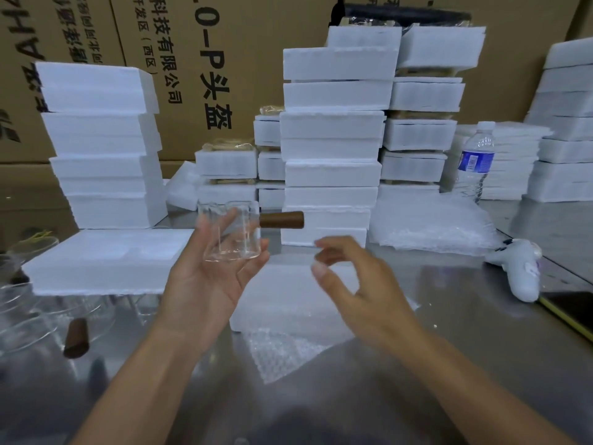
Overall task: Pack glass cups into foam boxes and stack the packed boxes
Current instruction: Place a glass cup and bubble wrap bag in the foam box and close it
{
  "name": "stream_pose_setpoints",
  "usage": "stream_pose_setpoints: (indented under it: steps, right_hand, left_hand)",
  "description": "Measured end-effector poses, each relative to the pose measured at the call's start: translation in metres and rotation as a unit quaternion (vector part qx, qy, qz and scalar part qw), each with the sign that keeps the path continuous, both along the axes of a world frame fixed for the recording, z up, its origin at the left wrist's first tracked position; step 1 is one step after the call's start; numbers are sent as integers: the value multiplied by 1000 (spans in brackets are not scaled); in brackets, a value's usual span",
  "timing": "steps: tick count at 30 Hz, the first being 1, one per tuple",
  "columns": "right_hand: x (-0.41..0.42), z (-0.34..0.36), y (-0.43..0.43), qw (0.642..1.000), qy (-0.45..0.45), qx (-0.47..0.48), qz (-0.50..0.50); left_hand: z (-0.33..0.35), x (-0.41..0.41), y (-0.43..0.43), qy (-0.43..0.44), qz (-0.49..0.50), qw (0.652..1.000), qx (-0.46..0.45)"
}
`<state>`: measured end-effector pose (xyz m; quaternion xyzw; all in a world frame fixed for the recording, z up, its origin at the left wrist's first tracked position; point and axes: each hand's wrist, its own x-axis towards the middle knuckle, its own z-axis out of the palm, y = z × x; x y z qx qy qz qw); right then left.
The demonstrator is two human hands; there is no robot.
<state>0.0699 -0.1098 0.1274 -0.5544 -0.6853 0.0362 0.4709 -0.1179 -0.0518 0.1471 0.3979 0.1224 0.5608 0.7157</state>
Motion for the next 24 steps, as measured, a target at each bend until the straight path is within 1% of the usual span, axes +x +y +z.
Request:
stream_pose_setpoints:
  steps: [2,3,6,8,10,12,15,17,19,20,22,24]
  right_hand:
    - [10,2,2,999,21,36,-29]
    - [15,2,2,998,16,43,-36]
    - [21,2,4,998,-36,45,-33]
    - [23,3,7,996,-61,67,-18]
    - [25,4,7,996,-34,83,0]
    - [30,5,8,997,-7,74,-1]
    - [41,6,9,995,-23,78,-52]
    - [50,7,10,992,-15,79,-95]
    - [59,8,11,988,17,73,-136]
    - [62,8,11,985,45,73,-151]
    - [64,10,10,975,129,74,-167]
    - [63,13,10,959,219,73,-165]
  left_hand:
    - [2,5,-1,52,8,998,39]
    - [3,8,-2,75,14,996,55]
    - [4,20,-6,143,30,985,87]
    - [4,31,-8,188,37,976,101]
    - [6,43,-9,239,32,962,129]
    - [8,54,-9,269,32,950,156]
    - [9,68,-8,284,33,944,166]
    - [7,77,-5,330,44,928,165]
    - [1,83,-3,420,95,886,172]
    - [-5,84,-2,467,136,854,184]
    - [-18,85,1,562,221,763,232]
    - [-27,86,3,622,265,692,253]
